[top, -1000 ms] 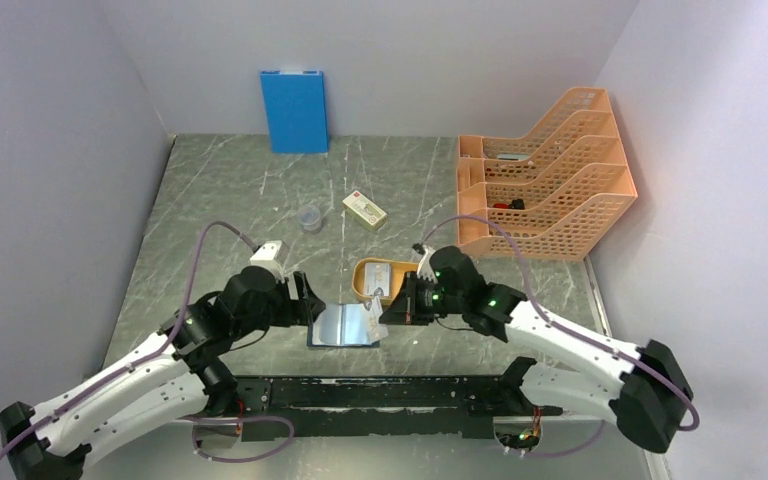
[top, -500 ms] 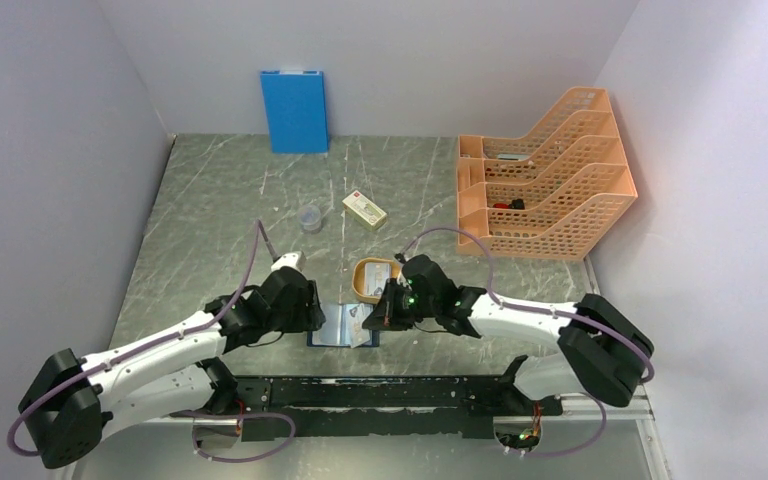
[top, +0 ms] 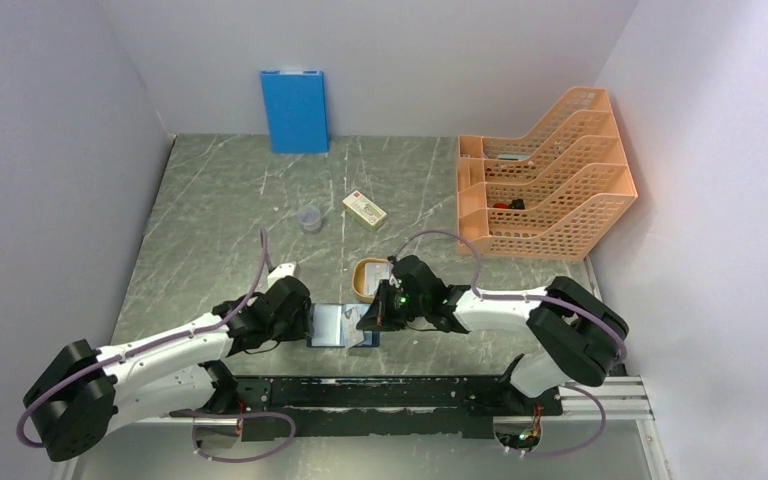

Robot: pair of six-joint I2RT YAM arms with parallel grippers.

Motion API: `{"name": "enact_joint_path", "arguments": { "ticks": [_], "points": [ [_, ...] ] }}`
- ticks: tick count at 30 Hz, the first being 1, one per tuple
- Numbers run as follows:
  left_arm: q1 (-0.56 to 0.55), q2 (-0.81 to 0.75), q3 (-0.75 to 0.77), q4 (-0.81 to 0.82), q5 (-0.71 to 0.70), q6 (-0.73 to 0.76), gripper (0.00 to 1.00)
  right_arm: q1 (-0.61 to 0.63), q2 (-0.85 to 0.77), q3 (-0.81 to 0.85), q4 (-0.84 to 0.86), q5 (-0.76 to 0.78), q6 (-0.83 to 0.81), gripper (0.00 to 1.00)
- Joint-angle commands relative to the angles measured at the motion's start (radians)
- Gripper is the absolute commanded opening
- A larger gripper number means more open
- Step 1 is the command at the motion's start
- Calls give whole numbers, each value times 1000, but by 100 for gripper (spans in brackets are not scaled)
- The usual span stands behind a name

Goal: Put the credit cards into the card holder
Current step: Insert the credit card into the card holder.

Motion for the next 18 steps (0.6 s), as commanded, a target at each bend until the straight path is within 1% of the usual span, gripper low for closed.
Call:
{"name": "enact_joint_path", "arguments": {
  "ticks": [1,9,18],
  "points": [
    [-3,20,-23,45,-22,-20,48,4,30,25,44,-12,15,0],
    [-3,11,-53,58,-6,-34,46,3,65,32,54,-14,21,0],
    [-4,-6,-75,55,8,-49,44,5,105,19,95,13,73,0]
  ]
}}
